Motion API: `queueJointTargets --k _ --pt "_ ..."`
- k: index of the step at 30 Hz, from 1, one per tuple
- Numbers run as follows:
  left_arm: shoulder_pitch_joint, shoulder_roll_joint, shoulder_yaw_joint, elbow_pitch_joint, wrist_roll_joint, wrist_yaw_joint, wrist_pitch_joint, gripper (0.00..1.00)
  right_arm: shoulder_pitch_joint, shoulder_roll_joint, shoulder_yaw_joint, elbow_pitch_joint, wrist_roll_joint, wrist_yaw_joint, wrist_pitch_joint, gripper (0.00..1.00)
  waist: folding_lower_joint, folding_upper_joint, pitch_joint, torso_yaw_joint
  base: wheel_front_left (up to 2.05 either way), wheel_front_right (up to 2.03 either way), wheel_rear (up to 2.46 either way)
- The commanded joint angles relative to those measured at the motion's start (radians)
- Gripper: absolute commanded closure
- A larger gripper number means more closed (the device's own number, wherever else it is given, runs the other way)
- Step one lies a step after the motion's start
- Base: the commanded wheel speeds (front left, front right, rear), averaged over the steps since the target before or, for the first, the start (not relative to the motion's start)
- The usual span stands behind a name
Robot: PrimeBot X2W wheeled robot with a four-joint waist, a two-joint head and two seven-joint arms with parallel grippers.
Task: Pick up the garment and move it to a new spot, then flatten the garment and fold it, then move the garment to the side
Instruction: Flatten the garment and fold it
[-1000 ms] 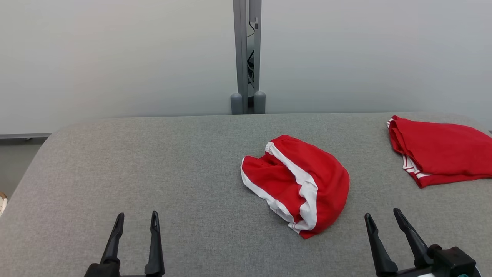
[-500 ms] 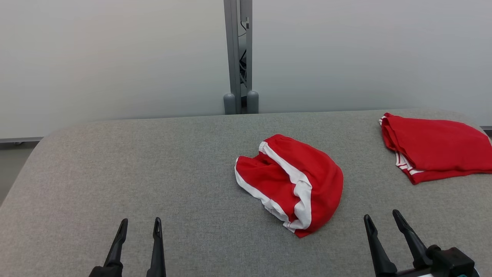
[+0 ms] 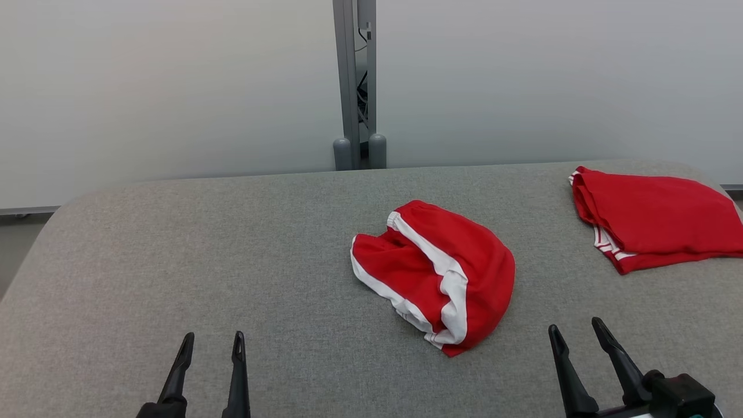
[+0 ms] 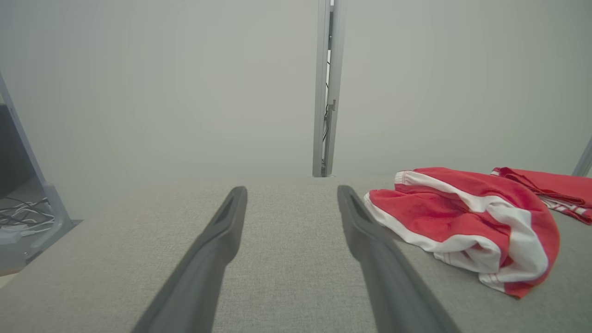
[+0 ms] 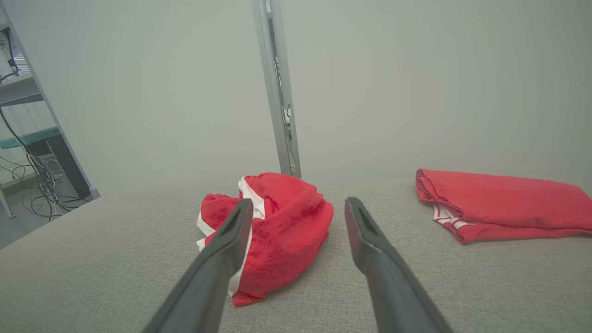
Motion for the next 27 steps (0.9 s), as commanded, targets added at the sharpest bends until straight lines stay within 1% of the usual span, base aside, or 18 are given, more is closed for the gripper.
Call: queueJointTargets --k 1,7,10,16,20,27 --pt "-0.003 0.002 0.005 0.004 0.008 -0.006 -0.004 0.00 -0.005 -0.004 0.000 0.003 0.004 0.000 0.000 0.00 0.0000 0.0000 0.002 -0.004 0.00 0.00 0.00" --pt "-0.032 0.001 0.004 0.038 -0.011 -0.024 -0.005 0.00 -0.013 -0.004 0.007 0.003 0.004 0.000 0.000 0.00 0.0000 0.0000 0.011 -0.017 0.00 0.00 0.00" --pt "-0.076 0.001 -0.003 0.088 -0.025 -0.049 -0.005 0.00 -0.020 -0.008 0.014 0.002 0.007 0.000 0.000 0.00 0.0000 0.0000 0.024 -0.028 0.00 0.00 0.00" --pt "-0.224 0.001 -0.019 0.231 -0.048 -0.109 -0.004 0.00 -0.043 -0.021 0.027 0.004 0.014 0.000 0.000 0.00 0.0000 0.0000 0.061 -0.071 0.00 0.00 0.00" --pt "-0.329 0.002 -0.016 0.325 -0.073 -0.138 0.007 0.00 -0.058 -0.022 0.026 -0.001 0.015 0.000 0.000 0.00 0.0000 0.0000 0.098 -0.108 0.00 0.00 0.00" --pt "-0.539 0.014 -0.025 0.440 -0.115 -0.194 0.068 0.00 -0.105 -0.030 0.031 -0.023 0.013 0.000 0.000 0.00 0.0000 0.0000 0.218 -0.165 0.00 0.00 0.00"
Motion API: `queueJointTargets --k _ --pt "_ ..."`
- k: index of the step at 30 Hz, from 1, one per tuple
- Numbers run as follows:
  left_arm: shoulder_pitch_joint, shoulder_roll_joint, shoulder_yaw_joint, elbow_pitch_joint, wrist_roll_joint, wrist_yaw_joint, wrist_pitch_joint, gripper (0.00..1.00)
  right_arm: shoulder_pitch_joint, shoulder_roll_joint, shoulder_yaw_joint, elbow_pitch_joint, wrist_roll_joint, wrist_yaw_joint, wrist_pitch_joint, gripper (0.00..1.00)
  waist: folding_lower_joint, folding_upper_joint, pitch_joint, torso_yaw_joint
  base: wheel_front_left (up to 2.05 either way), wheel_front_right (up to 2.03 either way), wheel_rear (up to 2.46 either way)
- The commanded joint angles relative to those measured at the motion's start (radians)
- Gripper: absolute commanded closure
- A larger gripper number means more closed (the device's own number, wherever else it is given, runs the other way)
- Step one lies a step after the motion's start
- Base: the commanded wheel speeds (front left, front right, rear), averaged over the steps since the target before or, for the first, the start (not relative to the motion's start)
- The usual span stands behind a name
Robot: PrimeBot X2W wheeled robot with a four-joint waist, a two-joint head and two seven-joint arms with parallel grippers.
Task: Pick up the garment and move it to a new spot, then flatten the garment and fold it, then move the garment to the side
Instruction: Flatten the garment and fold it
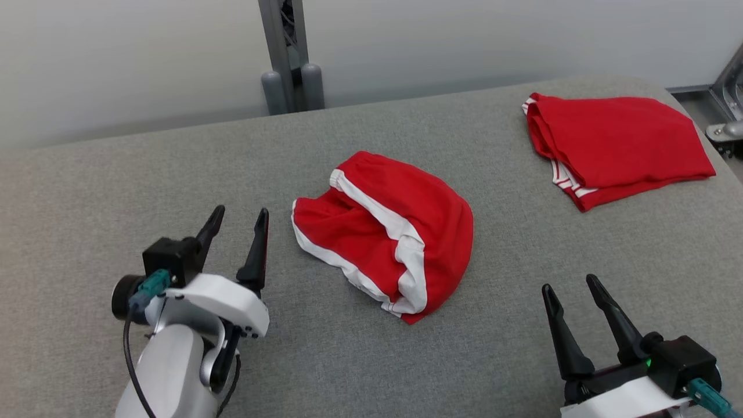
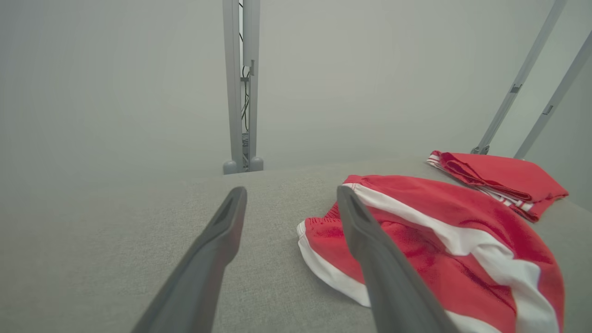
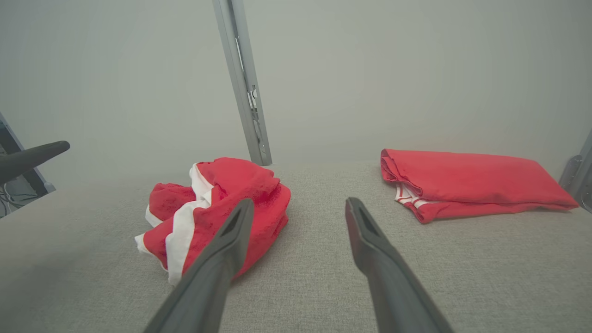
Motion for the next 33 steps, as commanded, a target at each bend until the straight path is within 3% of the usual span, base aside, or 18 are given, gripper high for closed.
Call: queueJointTargets --k 1,10,21,33 --pt "-0.045 0.010 -0.003 0.018 -0.013 -0.010 0.009 0.00 -0.020 -0.007 -0.001 -0.007 0.000 0.000 0.000 0.00 0.0000 0.0000 0.061 -0.038 0.00 0.00 0.00" --pt "-0.281 0.015 -0.040 0.201 -0.064 -0.046 0.102 0.00 -0.091 -0.009 0.003 -0.024 0.004 0.000 0.000 0.00 0.0000 0.0000 0.178 -0.099 0.00 0.00 0.00" --pt "-0.446 0.036 -0.132 0.349 -0.116 -0.055 0.174 0.00 -0.137 0.005 0.018 -0.022 0.002 0.000 0.000 0.00 0.0000 0.0000 0.247 -0.135 0.00 0.00 0.00" --pt "-0.499 0.069 -0.213 0.386 -0.197 -0.047 0.131 0.00 -0.147 0.011 0.025 -0.016 0.001 0.000 0.000 0.00 0.0000 0.0000 0.250 -0.150 0.00 0.00 0.00"
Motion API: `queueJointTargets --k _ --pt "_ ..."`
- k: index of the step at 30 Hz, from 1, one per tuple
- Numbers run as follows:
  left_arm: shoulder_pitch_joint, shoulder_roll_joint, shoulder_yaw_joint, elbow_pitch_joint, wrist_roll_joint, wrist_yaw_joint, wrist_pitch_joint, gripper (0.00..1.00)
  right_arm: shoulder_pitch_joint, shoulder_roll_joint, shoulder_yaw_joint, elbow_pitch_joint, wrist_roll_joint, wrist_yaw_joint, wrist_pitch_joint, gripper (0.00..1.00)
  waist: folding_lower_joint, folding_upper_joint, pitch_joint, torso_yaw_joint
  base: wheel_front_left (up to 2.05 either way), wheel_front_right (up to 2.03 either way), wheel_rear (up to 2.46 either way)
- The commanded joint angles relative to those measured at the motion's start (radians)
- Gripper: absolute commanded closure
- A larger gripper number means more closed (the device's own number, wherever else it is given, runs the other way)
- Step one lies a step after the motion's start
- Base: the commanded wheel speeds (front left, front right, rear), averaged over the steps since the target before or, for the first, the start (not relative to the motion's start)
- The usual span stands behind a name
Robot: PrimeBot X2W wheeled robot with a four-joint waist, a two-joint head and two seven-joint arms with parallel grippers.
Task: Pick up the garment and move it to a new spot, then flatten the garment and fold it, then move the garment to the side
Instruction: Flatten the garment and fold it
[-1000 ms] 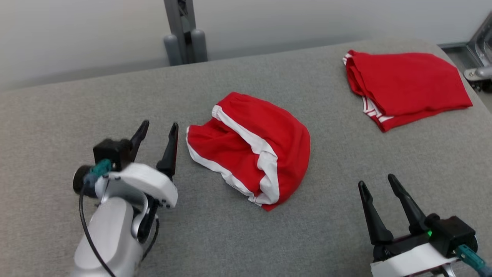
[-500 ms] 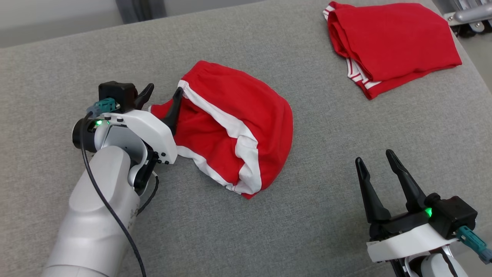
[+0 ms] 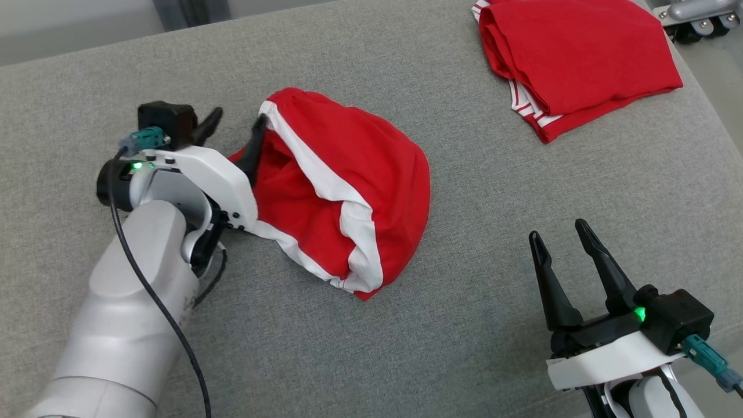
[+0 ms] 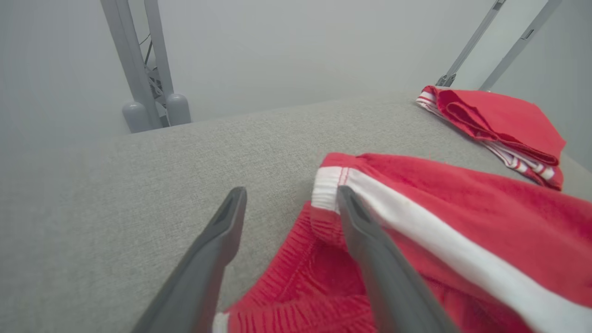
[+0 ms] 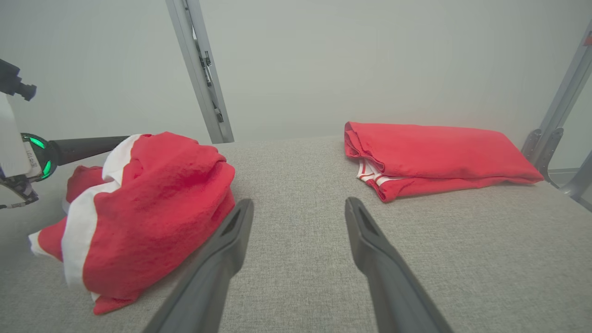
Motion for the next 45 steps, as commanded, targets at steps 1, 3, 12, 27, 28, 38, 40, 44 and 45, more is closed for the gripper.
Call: queueJointTargets --k 1,3,12,27,28,38,40,44,45 --pt "-0.015 0.009 0.004 0.008 0.006 0.011 -0.004 0.00 -0.003 -0.002 0.000 0.001 -0.001 0.000 0.000 0.00 0.0000 0.0000 0.000 0.000 0.00 0.00 0.00" --pt "-0.031 0.020 0.004 0.019 0.020 0.042 -0.024 0.00 -0.001 -0.003 0.003 0.001 -0.003 0.000 0.000 0.00 0.0000 0.0000 0.000 0.002 0.00 0.00 0.00" --pt "-0.049 -0.009 -0.036 0.046 -0.019 -0.002 -0.035 0.00 -0.014 -0.014 0.017 0.005 0.001 0.000 0.000 0.00 0.0000 0.0000 0.000 0.006 0.00 0.00 0.00" --pt "-0.101 -0.031 -0.133 0.118 -0.062 -0.011 -0.014 0.15 -0.044 -0.017 0.042 0.003 0.012 0.000 0.000 0.00 0.0000 0.0000 0.037 -0.030 0.00 0.00 0.00" --pt "-0.112 -0.029 -0.142 0.129 -0.062 -0.011 -0.016 0.26 -0.044 -0.015 0.043 0.003 0.012 0.000 0.000 0.00 0.0000 0.0000 0.041 -0.034 0.00 0.00 0.00" --pt "-0.133 -0.046 -0.204 0.105 -0.097 -0.011 -0.049 1.00 -0.037 -0.005 0.035 0.014 0.008 0.000 0.000 0.00 0.0000 0.0000 0.017 -0.028 0.00 0.00 0.00" --pt "-0.138 -0.052 -0.223 0.081 -0.115 -0.011 -0.054 1.00 -0.036 -0.004 0.036 0.019 0.008 0.000 0.000 0.00 0.0000 0.0000 0.000 -0.024 0.00 0.00 0.00" --pt "-0.165 -0.061 -0.252 0.030 -0.145 -0.011 -0.062 1.00 -0.027 -0.002 0.043 0.028 0.010 0.000 0.000 0.00 0.0000 0.0000 -0.041 -0.015 0.00 0.00 0.00" --pt "-0.172 -0.063 -0.257 0.018 -0.148 -0.011 -0.063 1.00 -0.024 -0.001 0.046 0.031 0.012 0.000 0.000 0.00 0.0000 0.0000 -0.053 -0.014 0.00 0.00 0.00"
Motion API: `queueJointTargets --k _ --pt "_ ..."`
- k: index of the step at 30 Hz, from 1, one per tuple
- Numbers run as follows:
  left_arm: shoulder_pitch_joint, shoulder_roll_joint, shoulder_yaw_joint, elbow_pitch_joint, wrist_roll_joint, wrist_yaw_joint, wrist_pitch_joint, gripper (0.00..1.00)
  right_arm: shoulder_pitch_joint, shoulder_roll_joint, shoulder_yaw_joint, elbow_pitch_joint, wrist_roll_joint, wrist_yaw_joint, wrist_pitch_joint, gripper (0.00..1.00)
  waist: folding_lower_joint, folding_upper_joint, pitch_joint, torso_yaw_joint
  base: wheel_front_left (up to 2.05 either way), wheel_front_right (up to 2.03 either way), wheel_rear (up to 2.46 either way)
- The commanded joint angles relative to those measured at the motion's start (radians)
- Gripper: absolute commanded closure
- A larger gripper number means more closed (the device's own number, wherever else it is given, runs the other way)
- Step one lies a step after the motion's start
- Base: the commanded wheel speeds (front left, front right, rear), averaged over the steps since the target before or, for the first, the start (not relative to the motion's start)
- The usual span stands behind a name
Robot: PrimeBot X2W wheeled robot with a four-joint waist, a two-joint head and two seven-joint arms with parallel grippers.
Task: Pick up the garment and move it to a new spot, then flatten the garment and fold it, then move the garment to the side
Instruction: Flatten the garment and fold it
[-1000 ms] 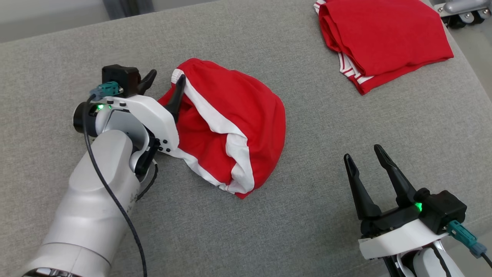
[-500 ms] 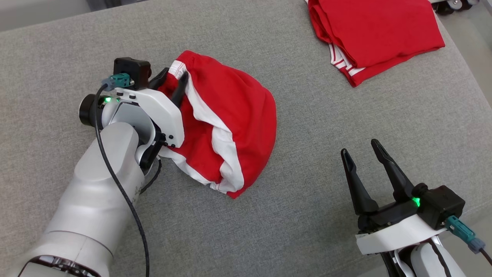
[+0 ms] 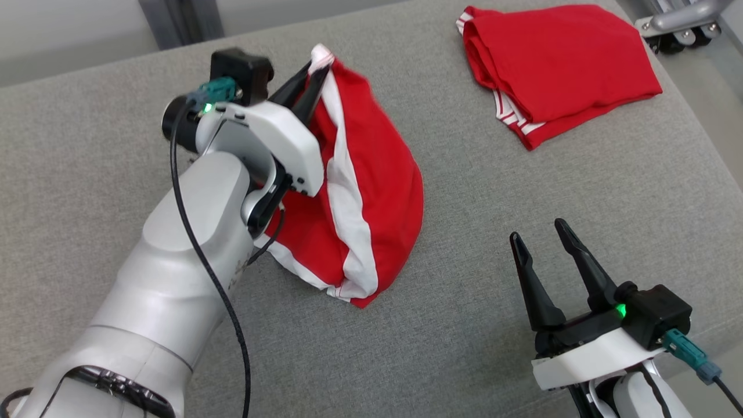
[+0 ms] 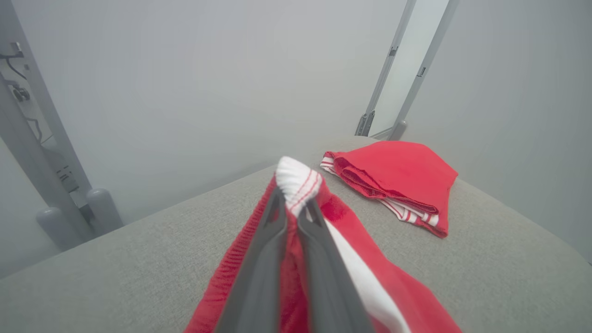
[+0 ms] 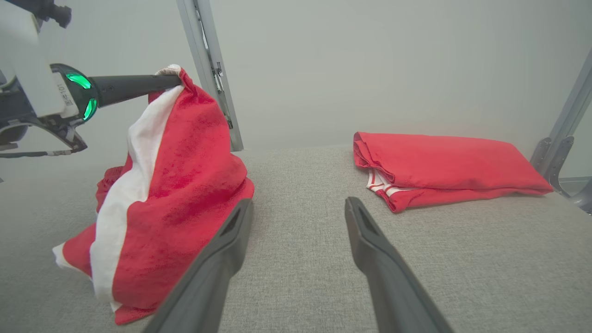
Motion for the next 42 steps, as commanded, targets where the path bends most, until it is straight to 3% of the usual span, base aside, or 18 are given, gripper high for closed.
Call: queueJointTargets --k 1,6,14,21,25,30,39,42 --pt "-0.022 0.003 -0.005 -0.015 -0.009 0.001 -0.003 1.00 0.009 -0.001 0.002 0.005 0.005 0.000 0.000 0.00 0.0000 0.0000 -0.028 0.004 0.00 0.00 0.00" --pt "-0.062 -0.003 -0.058 -0.110 -0.059 0.056 0.011 1.00 0.028 0.002 0.019 0.022 0.010 0.000 0.000 0.00 0.0000 0.0000 -0.088 -0.003 0.00 0.00 0.00" --pt "-0.129 -0.001 -0.175 -0.260 -0.132 0.228 0.007 1.00 0.066 -0.007 0.019 0.040 0.010 0.000 0.000 0.00 0.0000 0.0000 -0.180 0.002 0.00 0.00 0.00" --pt "-0.137 0.001 -0.257 -0.305 -0.165 0.346 0.024 1.00 0.089 -0.016 0.025 0.040 0.011 0.000 0.000 0.00 0.0000 0.0000 -0.232 0.061 0.00 0.00 0.00" --pt "-0.056 0.001 -0.274 -0.254 -0.200 0.366 0.047 1.00 0.096 -0.014 0.032 0.039 0.013 0.000 0.000 0.00 0.0000 0.0000 -0.241 0.095 0.00 0.00 0.00" --pt "0.101 0.054 -0.233 -0.186 -0.263 0.376 0.005 1.00 0.103 -0.005 0.035 0.035 0.015 0.000 0.000 0.00 0.0000 0.0000 -0.237 0.114 0.00 0.00 0.00" --pt "0.369 0.163 -0.068 -0.201 -0.374 0.394 -0.128 1.00 0.134 -0.002 0.017 0.038 0.021 0.000 0.000 0.00 0.0000 0.0000 -0.220 0.139 0.00 0.00 0.00" --pt "0.445 0.184 0.004 -0.250 -0.365 0.392 -0.141 1.00 0.141 -0.006 0.015 0.045 0.020 0.000 0.000 0.00 0.0000 0.0000 -0.219 0.153 0.00 0.00 0.00"
